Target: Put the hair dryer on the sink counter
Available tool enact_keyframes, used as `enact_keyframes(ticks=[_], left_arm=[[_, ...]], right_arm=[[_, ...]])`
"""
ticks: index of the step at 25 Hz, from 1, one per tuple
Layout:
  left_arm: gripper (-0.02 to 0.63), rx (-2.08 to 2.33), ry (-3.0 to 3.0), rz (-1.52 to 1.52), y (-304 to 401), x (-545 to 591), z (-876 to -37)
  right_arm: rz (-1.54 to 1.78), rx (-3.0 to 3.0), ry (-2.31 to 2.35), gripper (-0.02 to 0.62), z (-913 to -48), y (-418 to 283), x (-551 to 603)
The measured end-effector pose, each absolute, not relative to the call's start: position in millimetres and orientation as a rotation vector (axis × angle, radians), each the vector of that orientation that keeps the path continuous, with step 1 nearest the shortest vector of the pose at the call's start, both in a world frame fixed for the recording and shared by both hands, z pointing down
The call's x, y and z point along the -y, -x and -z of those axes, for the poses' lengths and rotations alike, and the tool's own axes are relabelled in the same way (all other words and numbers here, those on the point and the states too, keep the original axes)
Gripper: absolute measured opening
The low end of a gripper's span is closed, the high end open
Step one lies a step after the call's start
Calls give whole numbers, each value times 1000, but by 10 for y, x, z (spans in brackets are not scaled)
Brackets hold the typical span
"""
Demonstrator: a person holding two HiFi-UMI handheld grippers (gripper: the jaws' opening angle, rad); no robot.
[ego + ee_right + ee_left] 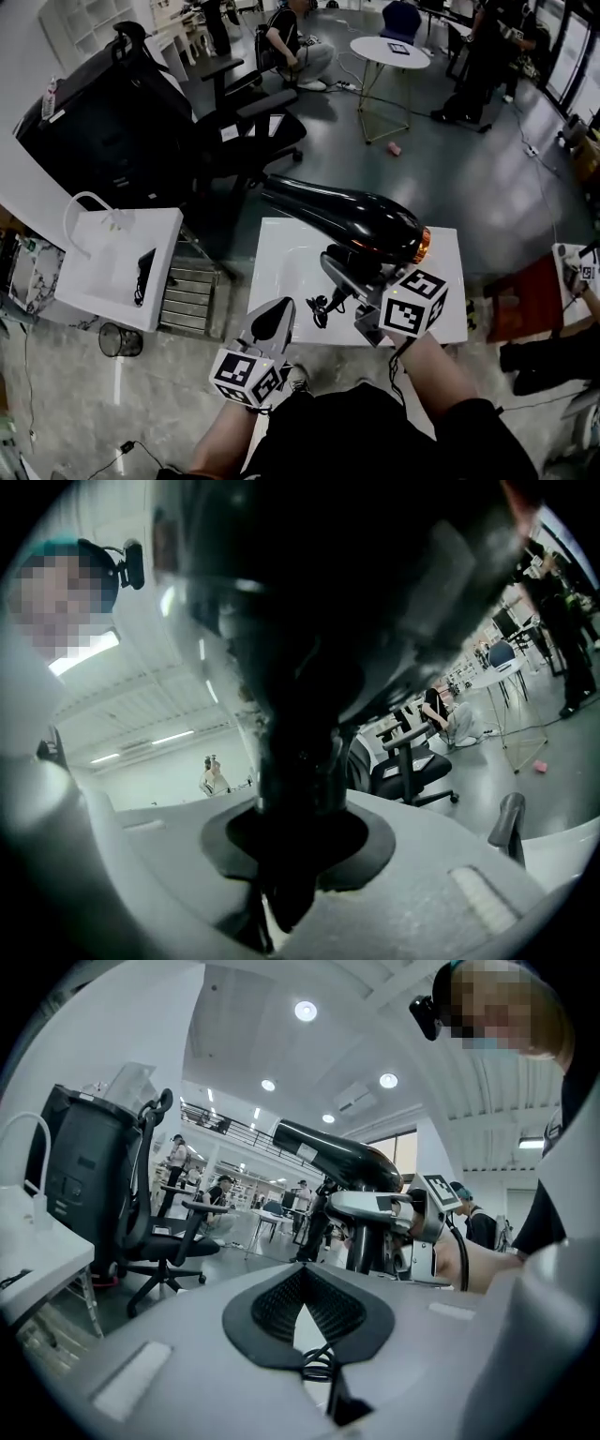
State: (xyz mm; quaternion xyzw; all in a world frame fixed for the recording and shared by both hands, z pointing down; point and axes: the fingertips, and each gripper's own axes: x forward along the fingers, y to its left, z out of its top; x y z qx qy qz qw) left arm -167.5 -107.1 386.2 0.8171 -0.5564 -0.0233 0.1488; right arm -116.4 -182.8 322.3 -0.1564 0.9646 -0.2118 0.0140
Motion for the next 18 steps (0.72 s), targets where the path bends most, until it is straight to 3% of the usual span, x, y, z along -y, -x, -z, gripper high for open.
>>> enact_keyframes(ticks=[18], left_arm=[[3,1350,-2431,-18,2116,1216,-4258]], right_arm=[[842,-3096,601,83,-4193,1739,2076]])
